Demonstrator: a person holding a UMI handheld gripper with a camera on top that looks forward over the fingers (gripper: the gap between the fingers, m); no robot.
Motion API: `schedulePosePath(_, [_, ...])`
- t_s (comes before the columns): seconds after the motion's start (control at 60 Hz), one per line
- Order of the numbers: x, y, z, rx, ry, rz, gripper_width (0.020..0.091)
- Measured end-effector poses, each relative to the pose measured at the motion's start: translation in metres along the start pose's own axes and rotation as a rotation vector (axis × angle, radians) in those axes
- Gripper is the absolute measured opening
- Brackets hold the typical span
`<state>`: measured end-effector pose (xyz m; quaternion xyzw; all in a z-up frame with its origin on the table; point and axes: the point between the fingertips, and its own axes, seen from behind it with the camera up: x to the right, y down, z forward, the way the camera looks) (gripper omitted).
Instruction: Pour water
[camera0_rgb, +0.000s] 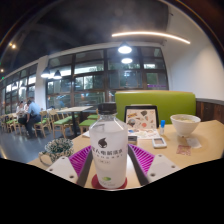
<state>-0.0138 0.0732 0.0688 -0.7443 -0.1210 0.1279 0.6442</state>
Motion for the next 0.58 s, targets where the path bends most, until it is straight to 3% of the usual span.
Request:
schedulePosePath(0.033, [-0.005, -0.012, -0.022, 0.018, 0.006, 0.012, 0.0801])
schedulePosePath(0.117, [0.003, -0.027, -0.037, 0.051, 0.047, 0.032, 0.0841])
schedulePosePath(0.583, [-0.05, -0.045, -0.224, 0.032, 0.107, 0.083, 0.0824])
